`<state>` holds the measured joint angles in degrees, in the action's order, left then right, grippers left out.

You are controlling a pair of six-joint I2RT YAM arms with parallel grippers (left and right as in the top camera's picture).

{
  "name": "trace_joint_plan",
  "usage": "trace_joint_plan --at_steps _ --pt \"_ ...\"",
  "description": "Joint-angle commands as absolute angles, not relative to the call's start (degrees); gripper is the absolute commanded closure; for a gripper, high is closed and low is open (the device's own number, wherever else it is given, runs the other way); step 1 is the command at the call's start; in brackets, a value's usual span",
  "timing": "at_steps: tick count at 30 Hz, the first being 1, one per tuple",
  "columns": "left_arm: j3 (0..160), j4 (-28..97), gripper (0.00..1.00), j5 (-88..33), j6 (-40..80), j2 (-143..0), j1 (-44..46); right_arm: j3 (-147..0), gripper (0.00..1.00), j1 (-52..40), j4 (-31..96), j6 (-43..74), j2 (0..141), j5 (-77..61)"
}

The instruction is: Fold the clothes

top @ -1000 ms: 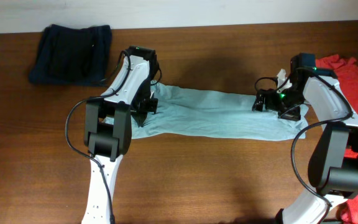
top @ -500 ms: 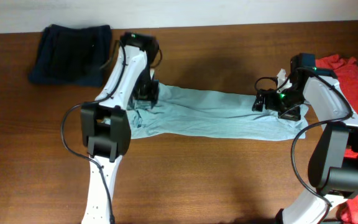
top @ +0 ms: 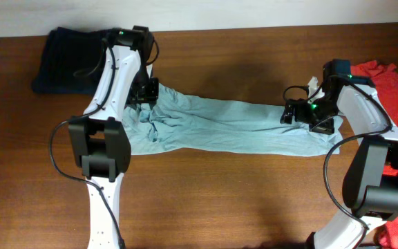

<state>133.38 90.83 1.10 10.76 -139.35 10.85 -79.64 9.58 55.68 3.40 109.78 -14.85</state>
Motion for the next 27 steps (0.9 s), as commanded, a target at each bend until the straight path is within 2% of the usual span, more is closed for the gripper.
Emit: trace_joint_plan --at_steps 1,19,21,23,25,26,27 --pt "129.05 87.02 0.59 0.86 11.2 -138.65 10.2 -79.29 0.02 8.99 55.66 3.42 109.12 -14.37" --pt "127.15 83.15 0.57 1.34 11.33 -138.8 10.22 -79.29 0.01 8.99 55.66 3.42 109.12 -14.37" --pt "126.74 82.83 0.49 1.34 11.33 -138.8 10.22 -79.29 0.01 8.99 55.66 3.42 109.12 -14.37" --pt "126.3 82.46 0.48 1.32 11.33 -138.87 10.22 -79.29 0.01 8.99 55.66 3.42 109.12 -14.37" --pt "125.56 81.65 0.5 1.32 11.35 -138.91 10.22 -79.29 0.01 8.99 55.66 3.42 109.12 -14.37" --pt "125.12 81.38 0.58 1.32 11.35 -138.91 10.22 -79.29 0.02 8.99 55.66 3.42 109.12 -14.37" --pt "124.6 81.03 0.61 1.32 11.35 -138.91 10.22 -79.29 0.02 8.99 55.66 3.42 109.12 -14.37"
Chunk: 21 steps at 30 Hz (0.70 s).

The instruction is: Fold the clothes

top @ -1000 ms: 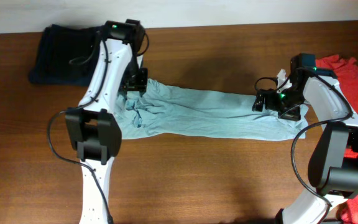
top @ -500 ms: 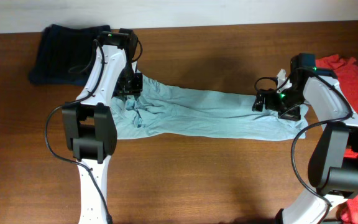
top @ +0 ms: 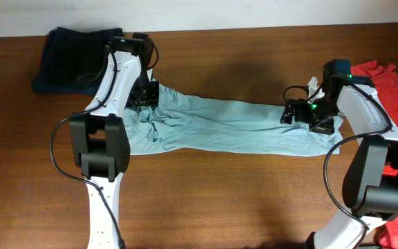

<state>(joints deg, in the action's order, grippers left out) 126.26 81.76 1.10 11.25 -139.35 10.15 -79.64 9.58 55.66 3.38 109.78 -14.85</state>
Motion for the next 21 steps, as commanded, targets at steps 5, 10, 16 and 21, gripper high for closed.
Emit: trace_joint_plan --at_steps 5,10,16,21 --pt "123.33 81.06 1.0 1.58 11.33 -138.91 10.04 -79.29 0.02 8.99 55.66 3.42 109.12 -14.37" --pt "123.96 83.26 1.0 6.48 11.94 -138.82 8.91 -79.29 0.01 8.99 55.66 3.42 109.12 -14.37" --pt "123.94 84.25 1.0 9.26 13.96 -138.82 6.79 -79.29 0.02 8.99 55.66 3.42 109.12 -14.37" --pt "123.83 85.62 0.97 11.0 15.62 -138.82 6.11 -79.29 0.02 8.99 55.66 3.42 109.12 -14.37"
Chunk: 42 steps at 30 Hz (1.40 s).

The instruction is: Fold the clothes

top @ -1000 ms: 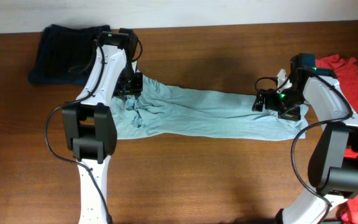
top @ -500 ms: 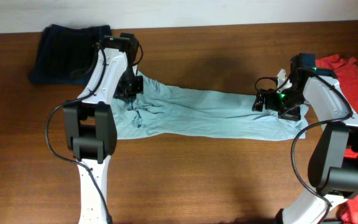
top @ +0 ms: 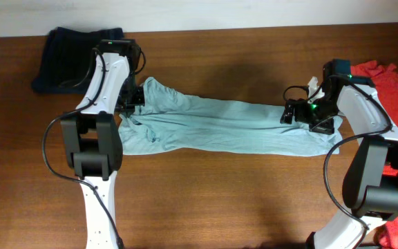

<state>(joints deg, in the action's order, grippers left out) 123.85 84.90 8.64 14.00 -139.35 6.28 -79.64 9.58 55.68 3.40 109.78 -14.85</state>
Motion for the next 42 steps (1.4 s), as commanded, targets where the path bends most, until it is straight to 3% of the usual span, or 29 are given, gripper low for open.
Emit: trace_joint_plan --at_steps 1,4,9,14,18,23,24,35,42 --pt "123.83 85.91 0.97 11.44 15.62 -138.82 6.11 -79.29 0.01 8.99 55.66 3.42 109.12 -14.37" --pt "124.57 86.67 0.93 11.38 15.62 -138.72 6.11 -79.29 0.02 8.99 55.66 3.42 109.12 -14.37" --pt "131.55 88.79 0.59 6.94 15.59 -138.23 6.22 -79.29 0.02 9.04 55.66 3.42 109.12 -14.37" --pt "140.84 89.14 0.44 3.62 15.33 -138.08 6.13 -79.29 0.02 9.04 55.66 3.42 109.12 -14.37" --pt "147.41 88.16 0.2 3.6 15.4 -138.08 4.97 -79.29 0.02 9.04 55.72 3.42 109.12 -14.37" --pt "149.18 87.46 0.13 4.12 15.38 -138.08 2.74 -79.48 0.01 10.46 56.05 -1.02 109.1 -14.41" --pt "149.12 87.46 0.01 4.14 15.38 -138.1 2.35 -79.59 0.01 11.11 56.1 -1.08 109.1 -14.59" --pt "149.08 87.46 0.01 4.08 15.38 -138.1 1.32 -82.35 0.0 25.89 56.25 -1.13 109.38 -13.28" --pt "149.08 87.48 0.01 4.08 15.38 -138.1 1.32 -78.76 0.09 25.85 50.98 -2.15 110.89 -13.34"
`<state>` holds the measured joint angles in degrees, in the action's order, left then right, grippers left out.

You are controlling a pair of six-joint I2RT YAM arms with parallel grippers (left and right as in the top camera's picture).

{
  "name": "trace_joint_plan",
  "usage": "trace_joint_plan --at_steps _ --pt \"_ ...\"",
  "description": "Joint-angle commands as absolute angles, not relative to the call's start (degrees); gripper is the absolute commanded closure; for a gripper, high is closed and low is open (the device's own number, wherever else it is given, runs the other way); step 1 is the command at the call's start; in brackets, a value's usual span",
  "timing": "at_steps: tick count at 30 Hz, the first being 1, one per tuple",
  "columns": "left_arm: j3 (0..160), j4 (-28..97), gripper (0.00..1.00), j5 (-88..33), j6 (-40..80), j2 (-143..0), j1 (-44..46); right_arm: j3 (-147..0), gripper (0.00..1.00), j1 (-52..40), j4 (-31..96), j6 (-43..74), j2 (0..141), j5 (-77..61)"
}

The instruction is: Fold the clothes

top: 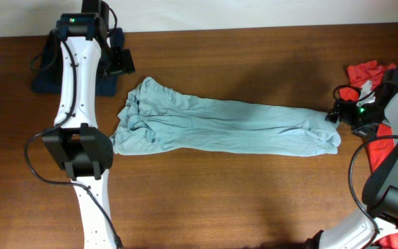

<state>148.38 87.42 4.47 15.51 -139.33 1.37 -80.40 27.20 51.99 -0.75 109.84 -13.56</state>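
Note:
A light teal garment (226,128) lies stretched left to right across the middle of the wooden table (220,200). Its left end is bunched in folds and its right end is rounded off. My left gripper (124,61) is up at the back left, off the garment, beside a dark navy cloth (45,72). It holds nothing that I can see. My right gripper (338,113) sits just past the garment's right end, at its upper corner. The overhead view does not show how the jaws of either stand.
A red garment (366,70) lies at the right edge behind my right arm, with more red cloth (394,236) at the bottom right corner. The navy cloth lies folded at the back left corner. The white wall edge runs along the back.
My left gripper has left the garment's upper left corner and is now back by the navy cloth. My right gripper has moved right, off the cloth, to just beyond its right end.
Both grippers were down on the teal garment, left at its bunched upper left, right near its right end. The left end was then drawn further left and spread out. Now both grippers are off the garment, which lies longer and flatter.

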Motion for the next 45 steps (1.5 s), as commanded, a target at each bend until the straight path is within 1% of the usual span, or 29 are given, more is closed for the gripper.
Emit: trace_joint_plan --at_steps 1,4,9,11,13,14,15,16,17,18,34,39,40,43,45 --pt "149.08 87.48 0.01 4.08 15.4 -138.1 1.32 -78.43 0.1 25.36 50.43 -2.87 111.11 -13.26" --pt "149.08 87.46 0.01 4.08 15.38 -138.1 1.32 -76.6 0.14 24.16 47.51 -3.16 111.77 -11.14" --pt "149.08 87.46 0.01 4.08 15.4 -138.1 1.32 -72.16 0.15 23.83 41.78 -3.18 112.95 -13.3" --pt "149.08 87.48 0.01 4.08 15.4 -138.1 1.32 -70.98 0.16 23.57 40.73 -3.18 113.3 -13.65" --pt "149.08 87.46 0.01 4.08 15.38 -138.1 1.32 -69.49 0.33 22.87 39.46 -3.2 113.75 -13.67" --pt "149.08 87.46 0.01 4.08 15.4 -138.1 1.32 -68.64 0.54 22.5 38.57 -3.18 113.8 -13.5" --pt "149.08 87.46 0.01 4.08 15.38 -138.1 1.32 -68.51 0.7 22.17 38.46 -3.18 113.8 -13.5" --pt "149.08 87.48 0.01 4.08 15.38 -138.1 1.32 -68.53 0.78 22.13 38.41 -3.18 113.78 -13.5" --pt "149.08 87.48 0.01 4.08 15.38 -138.1 1.32 -68.71 0.91 22.13 38.28 -3.16 113.73 -13.5" --pt "149.08 87.48 0.01 4.08 15.4 -138.1 1.32 -69.08 0.96 22.22 38.3 -3.18 113.73 -13.45" --pt "149.08 87.46 0.01 4.08 15.4 -138.1 1.32 -86.85 0.96 34.11 48.84 -3.2 113.73 -12.88" --pt "149.08 87.46 0.01 4.08 15.4 -138.1 1.32 -93.91 0.96 33.52 56.38 -3.22 113.73 -13.02" --pt "149.08 87.46 0.01 4.08 15.38 -138.1 1.32 -98.43 0.96 32.36 61.12 -3.22 113.73 -13.08" --pt "149.08 87.46 0.01 4.08 15.38 -138.1 1.32 -104.66 0.96 30.0 67.61 -3.22 113.71 -13.08" --pt "149.08 87.48 0.01 4.08 15.38 -138.1 1.32 -109.89 0.96 26.44 73.8 -3.2 113.71 -13.08"
